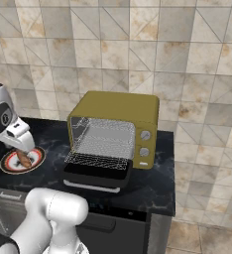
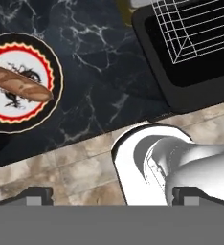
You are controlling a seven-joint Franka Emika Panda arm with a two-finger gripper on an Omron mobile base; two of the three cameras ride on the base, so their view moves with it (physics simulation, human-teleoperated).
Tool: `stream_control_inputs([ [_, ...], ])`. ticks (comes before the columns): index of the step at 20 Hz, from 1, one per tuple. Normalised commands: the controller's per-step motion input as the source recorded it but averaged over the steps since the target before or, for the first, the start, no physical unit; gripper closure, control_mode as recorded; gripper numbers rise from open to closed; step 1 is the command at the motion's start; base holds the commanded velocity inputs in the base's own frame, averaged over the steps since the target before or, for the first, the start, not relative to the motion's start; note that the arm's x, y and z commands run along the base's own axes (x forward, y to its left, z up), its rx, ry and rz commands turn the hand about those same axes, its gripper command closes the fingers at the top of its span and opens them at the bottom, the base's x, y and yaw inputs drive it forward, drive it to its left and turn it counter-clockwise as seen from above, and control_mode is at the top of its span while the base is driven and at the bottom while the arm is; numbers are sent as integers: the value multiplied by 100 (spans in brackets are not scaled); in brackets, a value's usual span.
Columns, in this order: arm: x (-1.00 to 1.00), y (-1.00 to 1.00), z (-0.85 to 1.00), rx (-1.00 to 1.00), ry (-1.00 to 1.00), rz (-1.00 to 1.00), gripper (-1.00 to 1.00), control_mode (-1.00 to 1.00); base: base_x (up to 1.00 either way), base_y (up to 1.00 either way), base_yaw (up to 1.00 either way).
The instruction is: Pull the toaster oven rack outwards. Pick up the baguette from the plate and place it on the toaster oven rack. Close the toaster oven door fully and set the temperature to the lowest setting.
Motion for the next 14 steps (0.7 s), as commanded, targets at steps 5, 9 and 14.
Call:
stream_control_inputs([
  [5,69,55,-47,-13,11,5,-100,-100,0,0,0],
  [9,67,56,-34,-14,22,8,-100,-100,0,0,0],
  [14,55,58,-41,-13,26,9,-100,-100,0,0,0],
])
